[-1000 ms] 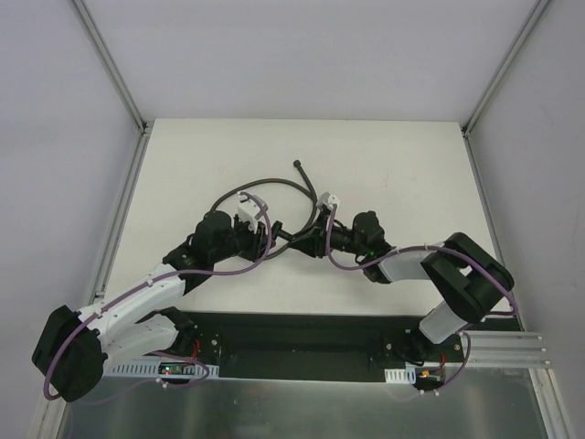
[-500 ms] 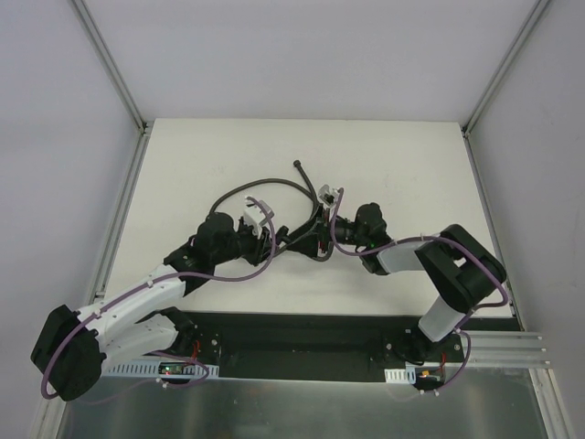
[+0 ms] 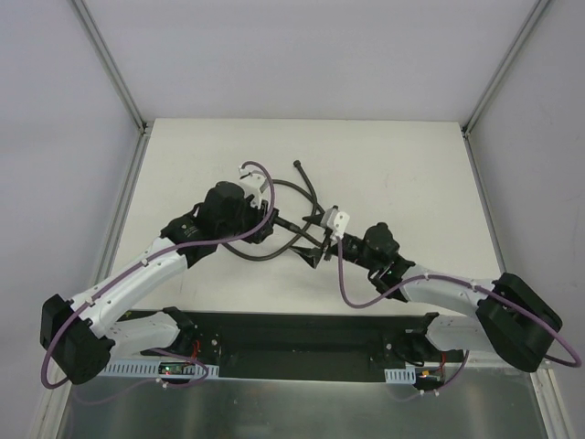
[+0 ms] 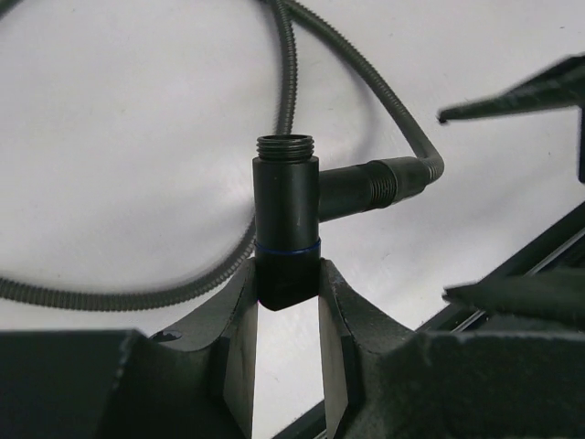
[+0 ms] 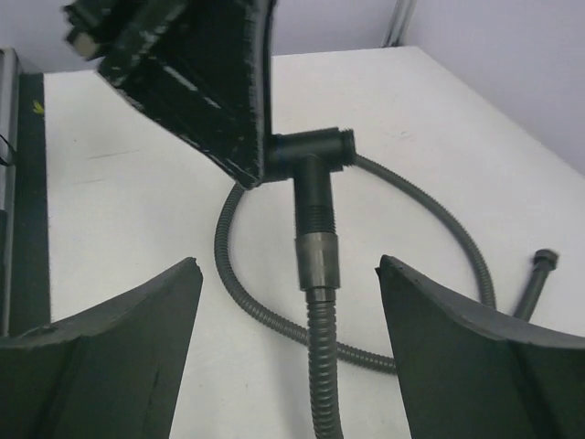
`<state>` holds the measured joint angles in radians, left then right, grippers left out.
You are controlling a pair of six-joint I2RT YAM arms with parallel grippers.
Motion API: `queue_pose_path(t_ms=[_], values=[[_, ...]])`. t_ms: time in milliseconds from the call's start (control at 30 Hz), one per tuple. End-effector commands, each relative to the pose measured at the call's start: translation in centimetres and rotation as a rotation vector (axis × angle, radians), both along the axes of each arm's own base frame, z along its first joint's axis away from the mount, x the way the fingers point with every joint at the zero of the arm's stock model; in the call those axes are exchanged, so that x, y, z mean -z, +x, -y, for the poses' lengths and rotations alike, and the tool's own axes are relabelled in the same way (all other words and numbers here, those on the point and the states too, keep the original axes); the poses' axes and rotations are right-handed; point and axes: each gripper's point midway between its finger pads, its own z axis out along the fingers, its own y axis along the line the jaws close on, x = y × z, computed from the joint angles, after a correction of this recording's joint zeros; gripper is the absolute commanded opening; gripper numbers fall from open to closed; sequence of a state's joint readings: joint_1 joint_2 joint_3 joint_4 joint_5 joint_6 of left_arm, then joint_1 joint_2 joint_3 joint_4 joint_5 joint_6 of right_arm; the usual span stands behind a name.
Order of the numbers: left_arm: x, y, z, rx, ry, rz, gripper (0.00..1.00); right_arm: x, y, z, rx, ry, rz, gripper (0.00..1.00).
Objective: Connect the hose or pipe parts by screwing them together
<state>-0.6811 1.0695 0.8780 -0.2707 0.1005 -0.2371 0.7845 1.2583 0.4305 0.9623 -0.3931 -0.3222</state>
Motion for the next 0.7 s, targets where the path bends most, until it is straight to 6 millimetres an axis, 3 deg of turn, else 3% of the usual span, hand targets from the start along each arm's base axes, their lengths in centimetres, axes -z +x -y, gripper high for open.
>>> queue_pose_path(t_ms=[0,233,367,533,667], values=[[-0.8,-0.1,-1.5,-0.127,0.052,-0.090,0.00,-0.4,1.1,1.0,0.170,-0.213,0.344,0.79],[-1.9,-0.9,-1.9,-0.176,0.080,-0.206,0.00,-2.1,0.9,1.0,0.217,-0.243,0.552,0.67],[-3.5,-1.3,-1.4,-0.182,0.035,-0.255,0.00,-1.6,-0.6,-0.2,0.115,-0.257,0.605,0.66],[-3.7,-1.9,-0.9,-0.182,0.030,-0.332,0.00,-1.5,-1.5,-1.1,0.088,-0.240,0.632,0.66],[-4.1,-2.2,-0.5,-0.172,0.012,-0.354,0.00,-1.9,-1.1,-1.4,0.134,-0.237,0.652,0.61]])
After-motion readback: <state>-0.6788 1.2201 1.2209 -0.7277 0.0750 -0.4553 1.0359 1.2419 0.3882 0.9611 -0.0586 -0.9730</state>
